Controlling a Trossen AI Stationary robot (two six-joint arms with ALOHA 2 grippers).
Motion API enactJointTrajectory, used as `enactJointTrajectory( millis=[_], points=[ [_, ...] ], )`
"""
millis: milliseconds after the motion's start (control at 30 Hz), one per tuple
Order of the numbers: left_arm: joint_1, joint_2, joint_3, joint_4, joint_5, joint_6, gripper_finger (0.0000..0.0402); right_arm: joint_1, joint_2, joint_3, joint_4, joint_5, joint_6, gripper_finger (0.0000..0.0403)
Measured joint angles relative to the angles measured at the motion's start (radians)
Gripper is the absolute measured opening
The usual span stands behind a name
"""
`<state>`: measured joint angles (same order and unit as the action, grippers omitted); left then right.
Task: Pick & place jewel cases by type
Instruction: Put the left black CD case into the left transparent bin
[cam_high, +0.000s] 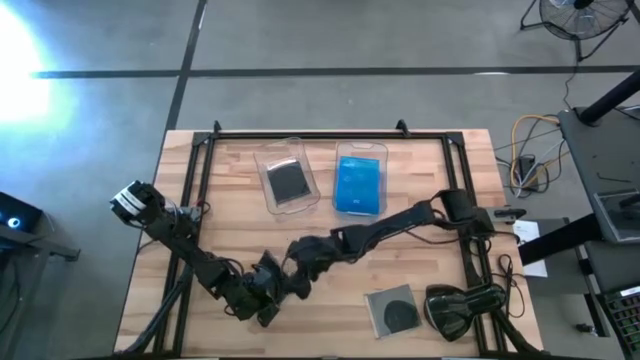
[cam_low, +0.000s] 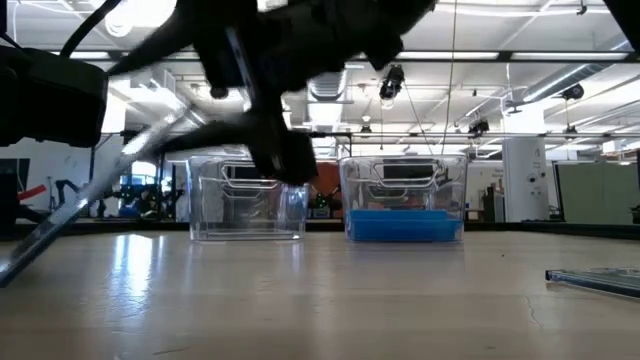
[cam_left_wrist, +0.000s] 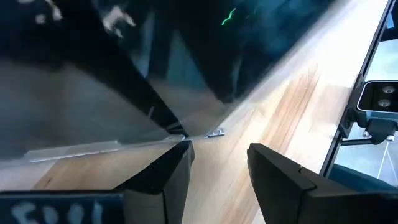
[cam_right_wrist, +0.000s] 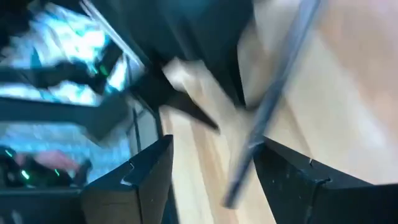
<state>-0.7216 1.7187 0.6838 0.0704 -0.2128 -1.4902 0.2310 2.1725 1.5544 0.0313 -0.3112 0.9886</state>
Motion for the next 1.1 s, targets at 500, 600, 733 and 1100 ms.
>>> enactJointTrajectory(
  millis=[500,600,733,1100],
  points=[
    [0.000,0.000,0.000,0.004,-0.005,0.000,0.0147,-0.004,0.024,0.006,0.033,0.085,0.063,0.0196],
    [-0.008,0.000,-0.001,0.009,-0.015,0.001,0.0147,-0.005,0.024,0.006,0.029,0.134,0.063,0.0178],
    [-0.026,0.000,0.001,0.010,-0.051,-0.003,0.0147,-0.007,0.024,0.003,0.029,0.174,0.079,0.0131],
    [-0.112,-0.001,0.112,-0.136,-0.187,-0.044,0.0147,-0.026,0.021,-0.007,-0.046,0.237,0.037,0.0014]
  ],
)
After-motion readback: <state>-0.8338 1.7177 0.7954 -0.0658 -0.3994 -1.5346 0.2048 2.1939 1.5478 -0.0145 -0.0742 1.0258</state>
